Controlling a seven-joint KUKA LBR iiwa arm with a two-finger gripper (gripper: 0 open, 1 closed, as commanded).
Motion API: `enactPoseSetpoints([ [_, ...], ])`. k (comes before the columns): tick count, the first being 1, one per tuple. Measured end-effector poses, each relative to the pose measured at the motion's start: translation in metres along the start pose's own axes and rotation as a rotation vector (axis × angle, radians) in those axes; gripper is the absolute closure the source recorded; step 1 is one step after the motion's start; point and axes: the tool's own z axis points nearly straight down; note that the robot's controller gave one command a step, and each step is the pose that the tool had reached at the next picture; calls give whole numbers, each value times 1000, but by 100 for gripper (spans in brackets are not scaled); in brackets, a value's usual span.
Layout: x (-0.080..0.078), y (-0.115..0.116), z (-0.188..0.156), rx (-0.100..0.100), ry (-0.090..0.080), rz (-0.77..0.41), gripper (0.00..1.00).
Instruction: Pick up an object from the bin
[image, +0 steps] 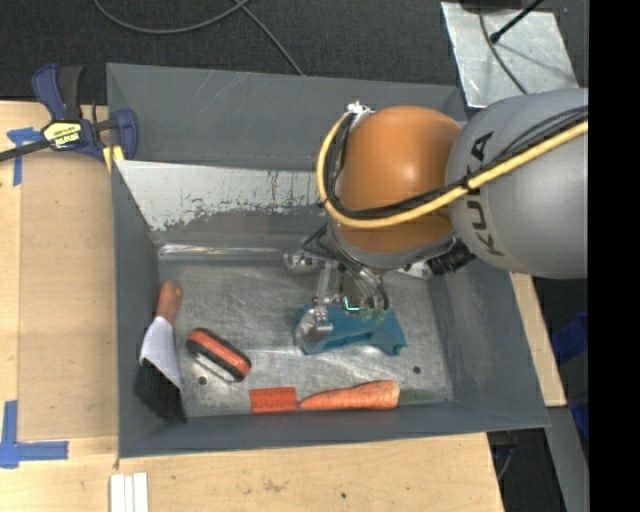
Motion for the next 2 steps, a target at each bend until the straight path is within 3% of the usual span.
enactPoseSetpoints([
  [1,-2,0,-4,-1,-8,2,0],
  [2,-35,-42,11,-3,-12,-46,0],
])
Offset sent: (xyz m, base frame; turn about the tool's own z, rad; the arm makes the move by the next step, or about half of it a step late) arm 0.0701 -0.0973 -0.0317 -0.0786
